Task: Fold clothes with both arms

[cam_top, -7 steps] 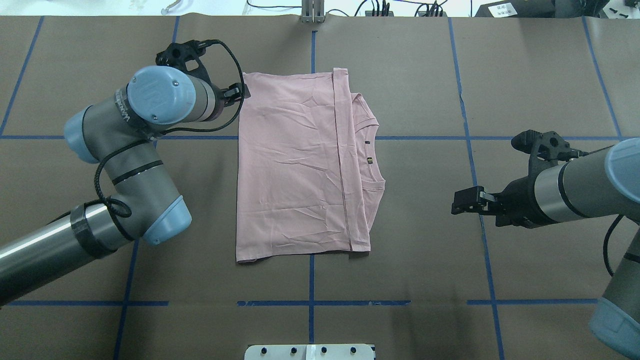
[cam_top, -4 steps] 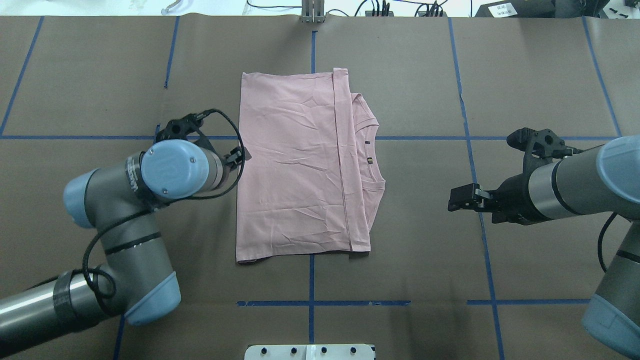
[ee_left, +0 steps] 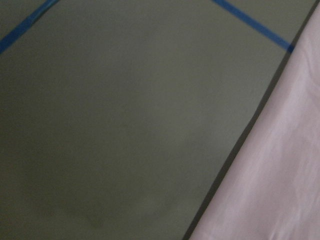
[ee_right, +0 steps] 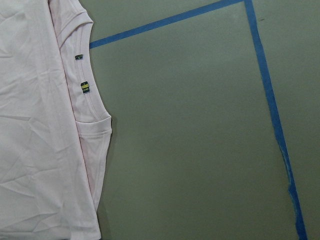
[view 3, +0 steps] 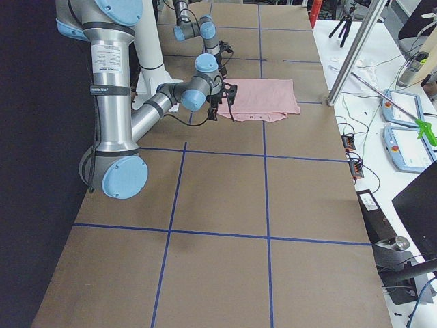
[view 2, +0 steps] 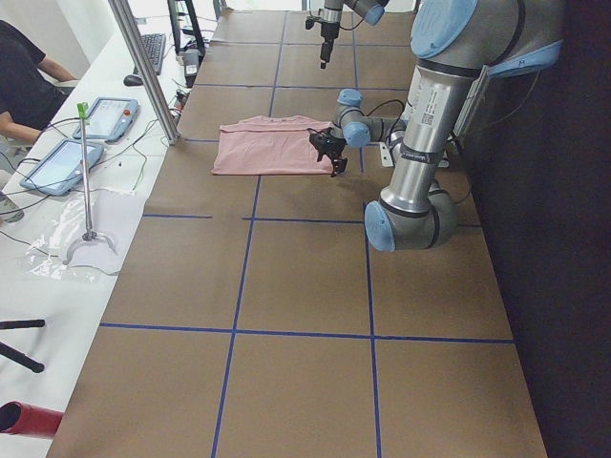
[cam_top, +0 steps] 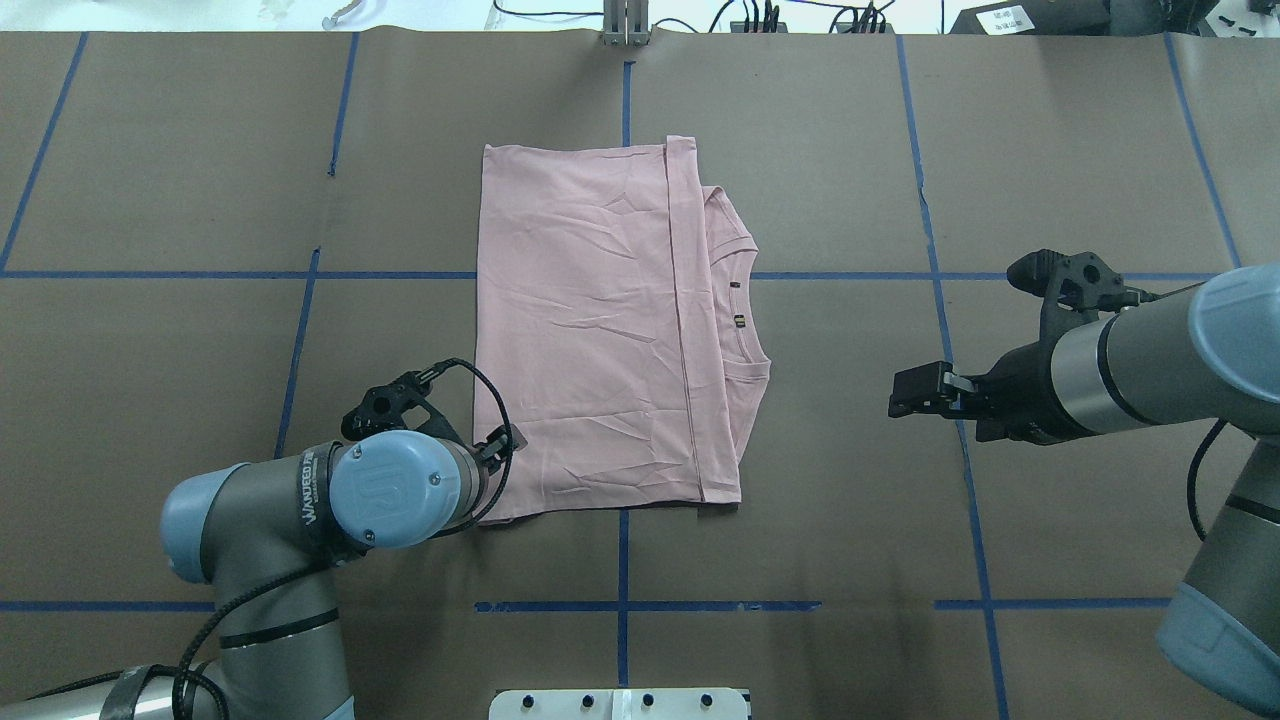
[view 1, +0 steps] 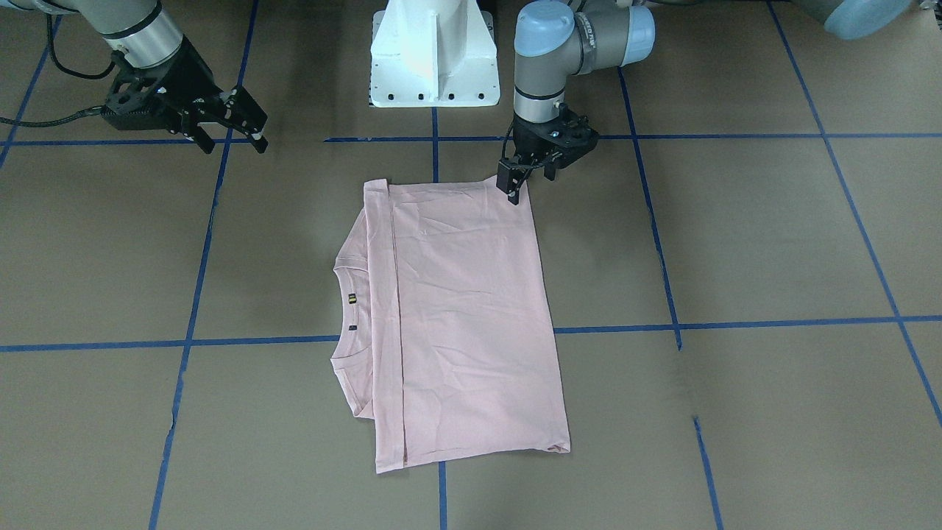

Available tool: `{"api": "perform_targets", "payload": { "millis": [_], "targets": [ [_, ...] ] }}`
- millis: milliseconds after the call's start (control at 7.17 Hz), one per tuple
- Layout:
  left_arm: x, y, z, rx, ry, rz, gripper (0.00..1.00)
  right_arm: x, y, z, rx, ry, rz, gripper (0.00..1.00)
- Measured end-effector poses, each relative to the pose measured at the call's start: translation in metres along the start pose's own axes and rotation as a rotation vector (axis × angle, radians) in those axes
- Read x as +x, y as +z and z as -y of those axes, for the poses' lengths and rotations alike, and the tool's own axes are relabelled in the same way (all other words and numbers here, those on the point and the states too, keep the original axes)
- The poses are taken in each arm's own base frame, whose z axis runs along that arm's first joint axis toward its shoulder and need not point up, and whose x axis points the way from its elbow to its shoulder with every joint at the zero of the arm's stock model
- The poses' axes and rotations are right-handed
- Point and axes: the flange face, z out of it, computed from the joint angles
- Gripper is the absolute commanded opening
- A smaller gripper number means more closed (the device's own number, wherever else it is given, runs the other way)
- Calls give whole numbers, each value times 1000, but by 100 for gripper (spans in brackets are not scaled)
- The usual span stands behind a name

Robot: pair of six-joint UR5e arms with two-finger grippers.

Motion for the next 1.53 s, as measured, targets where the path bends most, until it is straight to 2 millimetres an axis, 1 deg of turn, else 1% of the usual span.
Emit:
{"api": "perform_targets", "payload": {
  "millis": [279,418,558,697,837,976,1116,1255,1395,1534],
  "targets": [
    [-1,0,-14,-16,9,3,100,1,0,1,6,1,-2,100],
    [-3,1,-21,-22,15,7,97,1,0,2,10,2,-2,100],
    [-5,3,-27,-28,20,11,88,0,0,3,13,3,-2,100],
    [-6,3,-30,-30,22,13,71,0,0,4,15,3,-1,100],
    [-7,3,-31,-31,20,12,60,0,-1,5,18,5,0,100],
    [-6,3,-31,-32,15,11,56,0,-2,6,20,5,2,100],
    [-6,2,-32,-32,12,11,50,0,-3,6,21,6,3,100],
    [-6,2,-31,-30,10,9,39,0,-3,6,21,6,4,100],
    [-6,2,-31,-25,9,6,16,0,-4,7,22,6,4,100],
    [-6,2,-30,-21,8,2,0,0,-5,7,23,7,5,100]
  ]
}}
